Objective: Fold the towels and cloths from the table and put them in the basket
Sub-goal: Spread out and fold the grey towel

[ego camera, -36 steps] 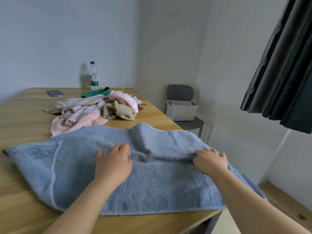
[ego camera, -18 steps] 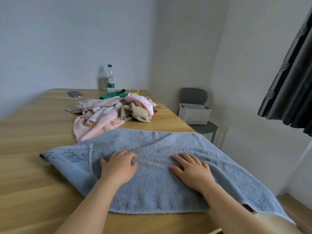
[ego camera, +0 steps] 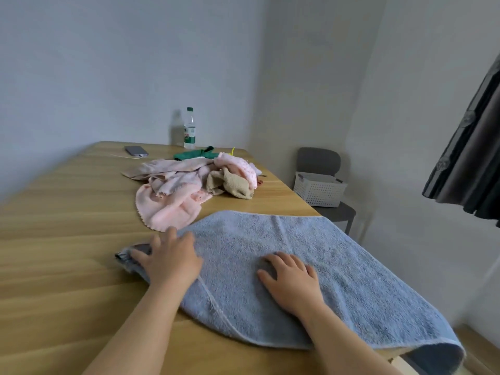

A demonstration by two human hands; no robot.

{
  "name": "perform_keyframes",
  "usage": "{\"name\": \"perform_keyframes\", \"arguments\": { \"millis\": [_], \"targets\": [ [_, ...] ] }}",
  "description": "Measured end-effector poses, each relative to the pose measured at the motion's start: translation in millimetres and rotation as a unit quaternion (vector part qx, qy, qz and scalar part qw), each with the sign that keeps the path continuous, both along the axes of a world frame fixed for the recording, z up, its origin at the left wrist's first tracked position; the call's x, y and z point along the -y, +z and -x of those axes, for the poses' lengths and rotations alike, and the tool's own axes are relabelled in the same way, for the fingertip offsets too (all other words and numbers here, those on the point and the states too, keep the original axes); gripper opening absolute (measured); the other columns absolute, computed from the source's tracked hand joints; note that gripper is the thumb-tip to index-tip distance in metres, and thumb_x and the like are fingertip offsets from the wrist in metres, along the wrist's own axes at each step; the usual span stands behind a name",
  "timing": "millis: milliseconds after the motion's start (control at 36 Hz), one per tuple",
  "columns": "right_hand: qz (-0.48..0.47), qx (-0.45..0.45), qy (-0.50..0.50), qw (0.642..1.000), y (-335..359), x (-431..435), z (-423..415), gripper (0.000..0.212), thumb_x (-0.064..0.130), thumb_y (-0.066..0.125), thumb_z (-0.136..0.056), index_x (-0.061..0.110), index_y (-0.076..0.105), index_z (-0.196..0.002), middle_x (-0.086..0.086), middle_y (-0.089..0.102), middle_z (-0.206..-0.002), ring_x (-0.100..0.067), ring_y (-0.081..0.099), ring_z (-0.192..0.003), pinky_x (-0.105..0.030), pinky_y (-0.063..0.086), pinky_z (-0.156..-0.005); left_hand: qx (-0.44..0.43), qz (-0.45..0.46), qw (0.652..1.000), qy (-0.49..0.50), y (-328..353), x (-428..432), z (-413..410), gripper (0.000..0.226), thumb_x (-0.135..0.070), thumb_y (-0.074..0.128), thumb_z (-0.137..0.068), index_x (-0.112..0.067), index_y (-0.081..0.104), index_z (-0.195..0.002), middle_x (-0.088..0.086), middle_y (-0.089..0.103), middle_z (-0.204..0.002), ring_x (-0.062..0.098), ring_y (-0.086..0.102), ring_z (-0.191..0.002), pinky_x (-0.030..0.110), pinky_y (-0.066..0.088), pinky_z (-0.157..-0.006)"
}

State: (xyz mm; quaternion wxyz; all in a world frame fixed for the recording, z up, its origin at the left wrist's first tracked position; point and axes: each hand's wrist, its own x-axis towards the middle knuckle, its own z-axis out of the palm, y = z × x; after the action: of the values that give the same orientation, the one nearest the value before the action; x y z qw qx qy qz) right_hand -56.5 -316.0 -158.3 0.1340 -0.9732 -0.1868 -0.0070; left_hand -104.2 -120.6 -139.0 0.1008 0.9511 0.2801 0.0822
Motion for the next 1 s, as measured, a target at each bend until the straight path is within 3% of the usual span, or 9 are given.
{"name": "perform_keyframes", "arguments": {
  "millis": [250, 333, 417, 444, 472, 556, 667, 778, 1000],
  "targets": [
    [-0.027, 0.033, -0.004, 0.999, -1.6, 0.9, 0.8, 0.047, 0.053, 0.037, -0.093, 0.036, 0.039, -0.136, 0.015, 0.036, -0.145, -0.012, 0.025, -0.137, -0.035, 0.016, -0.111, 0.347, 0.172, 0.922, -0.01, 3.1, -0.9, -0.4, 0.026, 0.005, 0.056, -0.081, -0.011, 0.051, -0.1, 0.003, 0.059, -0.101, 0.029, 0.055, -0.088, 0.03, 0.034, -0.066],
    [-0.103, 0.023, -0.013, 0.994, 0.7, 2.8, 1.5, 0.04, 0.048, 0.041, -0.094, 0.033, 0.048, -0.13, 0.012, 0.05, -0.135, -0.012, 0.038, -0.129, -0.033, 0.022, -0.109, 0.467, 0.414, 0.777, -0.086, 23.0, 19.1, 6.1, 0.036, 0.013, 0.057, -0.078, -0.021, 0.051, -0.089, -0.006, 0.06, -0.086, 0.016, 0.058, -0.081, 0.02, 0.045, -0.066],
    [-0.303, -0.028, -0.046, 0.952, 4.7, 7.1, 0.6, 0.024, 0.033, 0.046, -0.095, 0.027, 0.061, -0.113, 0.006, 0.065, -0.105, -0.014, 0.056, -0.104, -0.028, 0.039, -0.091, 0.387, 0.715, 0.539, -0.221, 39.5, 36.7, 16.6, 0.021, -0.001, 0.058, -0.077, -0.017, 0.054, -0.088, 0.002, 0.065, -0.072, 0.012, 0.063, -0.063, 0.02, 0.051, -0.056],
    [-0.359, -0.038, -0.06, 0.93, 5.2, 8.9, 0.1, 0.02, 0.028, 0.047, -0.096, 0.024, 0.062, -0.107, 0.005, 0.065, -0.098, -0.014, 0.057, -0.098, -0.026, 0.039, -0.082, 0.368, 0.734, 0.522, -0.229, 40.1, 40.1, 17.2, 0.011, -0.009, 0.057, -0.078, -0.014, 0.055, -0.087, 0.005, 0.065, -0.069, 0.012, 0.064, -0.057, 0.021, 0.052, -0.052],
    [-0.402, -0.043, -0.075, 0.912, 5.8, 10.5, -0.3, 0.017, 0.024, 0.047, -0.096, 0.022, 0.062, -0.101, 0.005, 0.064, -0.093, -0.015, 0.057, -0.094, -0.025, 0.039, -0.078, 0.375, 0.71, 0.553, -0.221, 37.1, 41.9, 16.1, 0.005, -0.01, 0.053, -0.082, -0.013, 0.056, -0.086, 0.006, 0.065, -0.07, 0.013, 0.064, -0.055, 0.021, 0.051, -0.049],
    [-0.489, -0.05, -0.108, 0.864, 6.2, 13.9, -0.7, 0.02, 0.016, 0.045, -0.096, 0.023, 0.057, -0.08, 0.004, 0.063, -0.082, -0.02, 0.059, -0.086, -0.035, 0.046, -0.083, 0.434, 0.321, 0.832, -0.124, 17.7, 36.4, 7.1, 0.015, -0.008, 0.054, -0.09, -0.023, 0.059, -0.088, 0.0, 0.065, -0.094, 0.011, 0.064, -0.077, 0.028, 0.051, -0.065],
    [-0.473, -0.048, -0.107, 0.873, 6.1, 15.4, 0.4, 0.018, 0.017, 0.045, -0.095, 0.021, 0.057, -0.081, 0.003, 0.064, -0.083, -0.018, 0.06, -0.082, -0.029, 0.045, -0.072, 0.256, 0.142, 0.956, -0.005, -3.9, 20.1, -2.9, 0.038, -0.026, 0.053, -0.089, -0.02, 0.046, -0.126, 0.008, 0.046, -0.131, 0.032, 0.045, -0.118, 0.043, 0.04, -0.094],
    [-0.425, -0.046, -0.101, 0.898, 3.9, 14.8, 0.7, 0.013, 0.023, 0.046, -0.095, 0.02, 0.058, -0.089, 0.003, 0.064, -0.084, -0.012, 0.059, -0.077, -0.019, 0.04, -0.059, 0.077, 0.09, 0.993, 0.016, -18.1, 11.3, -10.2, 0.054, -0.054, 0.045, -0.09, -0.031, 0.032, -0.137, 0.001, 0.047, -0.137, 0.031, 0.041, -0.125, 0.042, 0.033, -0.1],
    [-0.486, -0.094, -0.102, 0.863, 8.4, 20.4, -2.2, 0.014, 0.02, 0.05, -0.093, 0.019, 0.059, -0.082, 0.001, 0.064, -0.082, -0.013, 0.058, -0.076, -0.024, 0.045, -0.067, 0.373, 0.214, 0.901, -0.064, 6.3, 28.0, -33.2, 0.025, 0.0, 0.057, -0.085, -0.015, 0.067, -0.104, 0.0, 0.066, -0.104, 0.018, 0.059, -0.097, 0.02, 0.041, -0.077]
  ]
}}
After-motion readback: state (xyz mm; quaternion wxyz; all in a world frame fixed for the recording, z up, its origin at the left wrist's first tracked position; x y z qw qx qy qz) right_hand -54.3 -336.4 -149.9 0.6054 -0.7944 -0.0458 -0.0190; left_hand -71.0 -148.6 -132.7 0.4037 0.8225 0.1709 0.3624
